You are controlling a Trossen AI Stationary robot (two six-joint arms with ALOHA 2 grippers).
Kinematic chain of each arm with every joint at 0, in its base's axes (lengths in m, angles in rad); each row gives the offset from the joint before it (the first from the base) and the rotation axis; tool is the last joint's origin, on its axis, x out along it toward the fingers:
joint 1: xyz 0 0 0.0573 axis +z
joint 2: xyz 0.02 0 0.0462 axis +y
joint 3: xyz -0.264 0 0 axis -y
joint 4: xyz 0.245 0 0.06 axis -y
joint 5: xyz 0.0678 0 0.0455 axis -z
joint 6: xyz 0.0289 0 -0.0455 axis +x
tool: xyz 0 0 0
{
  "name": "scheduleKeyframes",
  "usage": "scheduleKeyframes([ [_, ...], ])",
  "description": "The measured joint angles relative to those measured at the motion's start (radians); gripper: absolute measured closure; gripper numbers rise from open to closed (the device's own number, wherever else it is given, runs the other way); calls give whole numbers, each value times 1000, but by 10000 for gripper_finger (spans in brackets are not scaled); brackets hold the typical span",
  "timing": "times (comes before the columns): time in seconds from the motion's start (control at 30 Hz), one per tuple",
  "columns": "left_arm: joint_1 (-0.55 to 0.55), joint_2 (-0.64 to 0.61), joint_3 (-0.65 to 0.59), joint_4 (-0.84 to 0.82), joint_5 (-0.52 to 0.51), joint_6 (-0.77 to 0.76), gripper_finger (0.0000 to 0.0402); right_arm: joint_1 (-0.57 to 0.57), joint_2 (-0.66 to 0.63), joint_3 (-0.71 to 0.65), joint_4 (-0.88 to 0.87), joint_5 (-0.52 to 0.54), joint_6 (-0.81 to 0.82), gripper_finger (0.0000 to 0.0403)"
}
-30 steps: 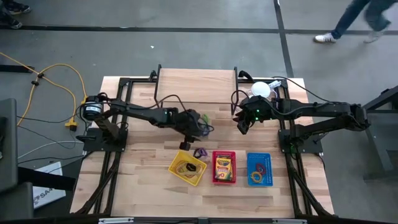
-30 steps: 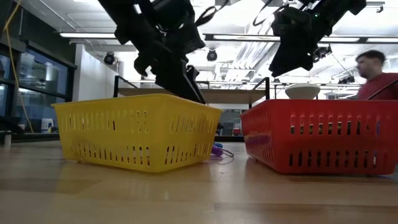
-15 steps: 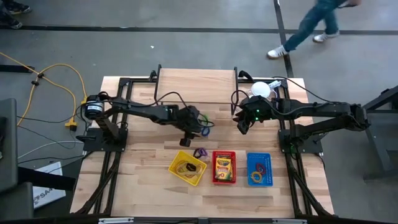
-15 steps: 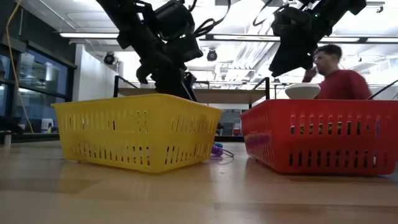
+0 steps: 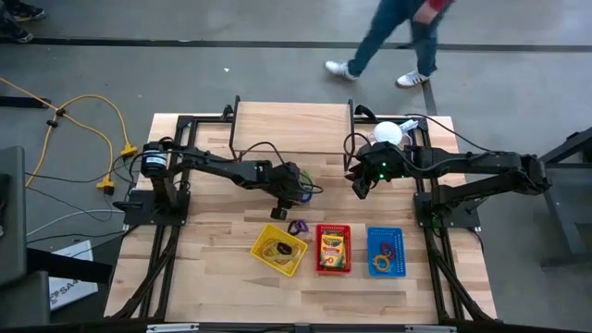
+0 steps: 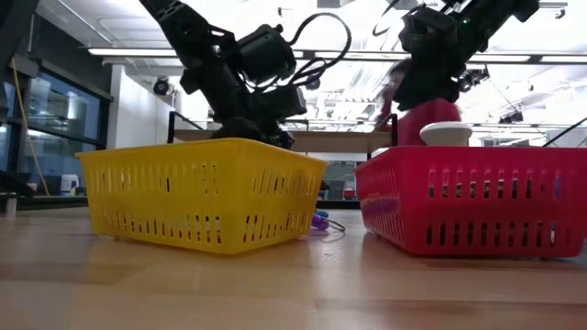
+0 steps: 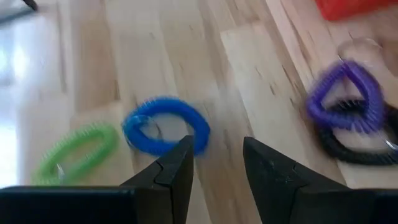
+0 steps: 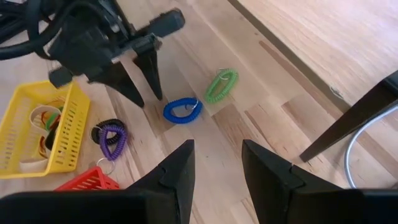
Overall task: Pick & Place Office Desk Supplies
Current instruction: Put the blue spring keychain into the blue bin
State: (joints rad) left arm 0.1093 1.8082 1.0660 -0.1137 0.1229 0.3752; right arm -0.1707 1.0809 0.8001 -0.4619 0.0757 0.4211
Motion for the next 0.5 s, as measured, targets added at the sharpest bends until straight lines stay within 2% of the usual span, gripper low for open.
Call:
scheduleKeyframes([
  [0.3,-20,9,3,17,-79,55,268,0,0,0,18,0,0,283],
  [0.5,-29,23,4,54,-81,79,268,0,0,0,33,0,0,283],
])
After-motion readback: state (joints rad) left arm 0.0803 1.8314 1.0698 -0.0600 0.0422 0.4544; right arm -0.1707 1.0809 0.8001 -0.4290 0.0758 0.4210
